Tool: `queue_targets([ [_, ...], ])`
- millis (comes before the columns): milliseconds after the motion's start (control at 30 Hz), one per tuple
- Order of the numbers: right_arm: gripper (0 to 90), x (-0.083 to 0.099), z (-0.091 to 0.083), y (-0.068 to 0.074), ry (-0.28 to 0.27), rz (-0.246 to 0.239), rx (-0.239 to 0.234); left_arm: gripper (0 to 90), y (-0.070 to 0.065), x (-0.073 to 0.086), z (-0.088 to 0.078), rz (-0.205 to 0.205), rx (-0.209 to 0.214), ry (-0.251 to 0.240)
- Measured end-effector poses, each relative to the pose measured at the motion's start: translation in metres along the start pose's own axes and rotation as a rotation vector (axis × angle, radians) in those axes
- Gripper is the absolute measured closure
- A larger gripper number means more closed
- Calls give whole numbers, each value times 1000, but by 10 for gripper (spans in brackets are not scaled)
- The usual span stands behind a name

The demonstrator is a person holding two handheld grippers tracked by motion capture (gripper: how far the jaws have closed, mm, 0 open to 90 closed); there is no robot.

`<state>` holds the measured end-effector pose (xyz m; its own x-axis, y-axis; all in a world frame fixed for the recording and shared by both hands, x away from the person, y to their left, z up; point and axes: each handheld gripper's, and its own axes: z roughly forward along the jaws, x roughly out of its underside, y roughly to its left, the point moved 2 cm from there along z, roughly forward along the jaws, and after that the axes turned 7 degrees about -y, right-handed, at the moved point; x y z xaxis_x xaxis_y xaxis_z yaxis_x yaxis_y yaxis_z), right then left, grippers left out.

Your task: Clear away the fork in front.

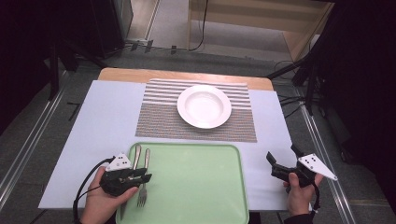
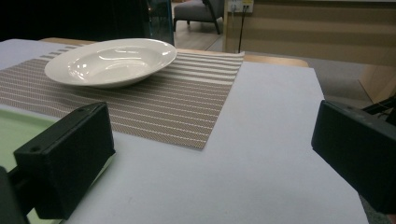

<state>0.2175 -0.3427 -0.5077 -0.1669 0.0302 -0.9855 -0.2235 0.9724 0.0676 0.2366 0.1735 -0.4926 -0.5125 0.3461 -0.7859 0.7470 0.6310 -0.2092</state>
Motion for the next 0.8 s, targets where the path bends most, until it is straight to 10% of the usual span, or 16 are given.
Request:
queue_targets([
  [167, 0, 0, 0, -2, -12, -4, 0, 472, 0, -11, -6, -6, -45, -52],
  [500, 0, -2, -2, 0, -14, -6, -6, 31, 9, -36, -6, -53, 56, -150],
  [800, 0, -1, -2, 1, -7, -5, -16, 0, 18, -53, -5, -17, 20, -188],
])
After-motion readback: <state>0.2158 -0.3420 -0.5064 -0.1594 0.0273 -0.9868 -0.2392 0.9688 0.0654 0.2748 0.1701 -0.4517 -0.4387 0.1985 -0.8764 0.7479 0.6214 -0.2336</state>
